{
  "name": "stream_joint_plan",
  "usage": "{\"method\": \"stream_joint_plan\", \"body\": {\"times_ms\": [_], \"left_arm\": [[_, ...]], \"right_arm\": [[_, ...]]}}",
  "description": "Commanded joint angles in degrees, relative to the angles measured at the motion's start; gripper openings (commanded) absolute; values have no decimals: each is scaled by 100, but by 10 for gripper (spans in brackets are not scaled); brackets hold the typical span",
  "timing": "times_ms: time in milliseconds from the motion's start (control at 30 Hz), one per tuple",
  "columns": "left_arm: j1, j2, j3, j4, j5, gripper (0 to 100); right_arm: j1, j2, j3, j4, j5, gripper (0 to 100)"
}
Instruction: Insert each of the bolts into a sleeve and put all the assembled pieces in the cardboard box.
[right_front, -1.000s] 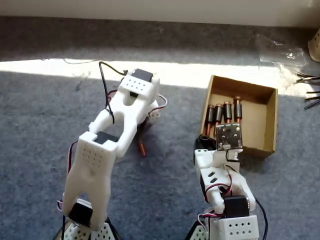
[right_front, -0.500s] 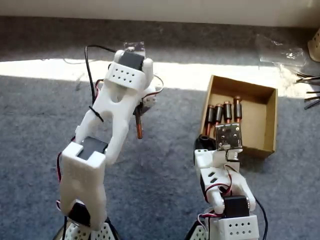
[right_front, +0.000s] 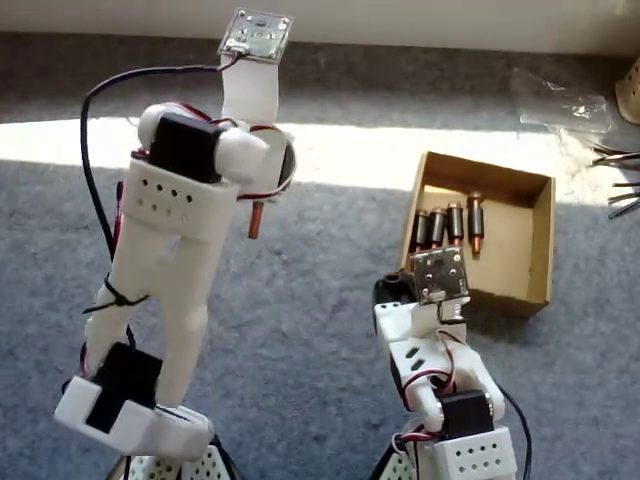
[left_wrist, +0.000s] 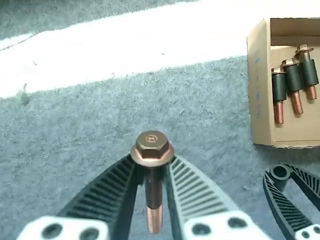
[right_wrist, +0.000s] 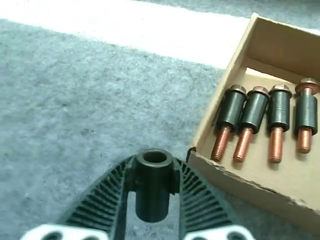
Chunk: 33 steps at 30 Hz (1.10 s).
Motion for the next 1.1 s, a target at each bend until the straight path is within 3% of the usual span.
{"method": "stream_joint_plan", "body": {"times_ms": [0,333,533,733,867,967,1067], "left_arm": [[13,-1051,259,0,-607,5],[13,-3266,1437,-44,-1670,5],[13,-4189,2607,-800,-1679,5],[31,-5279,4127,-2330,-1670,5],[48,-6141,5429,-3666,-1635,5],[48,-6747,6413,-4554,-1222,5],[48,-7266,7125,-5187,-985,5]], "right_arm": [[-365,-66,-84,-163,62,4],[-1446,-66,-136,-593,62,4],[-1824,-66,-136,-1534,149,4],[-2325,-66,-136,-2290,1099,4],[-2633,-66,-119,-2440,1099,4],[-2721,-66,-101,-2510,1046,4],[-2615,-66,-66,-2914,440,4]]}}
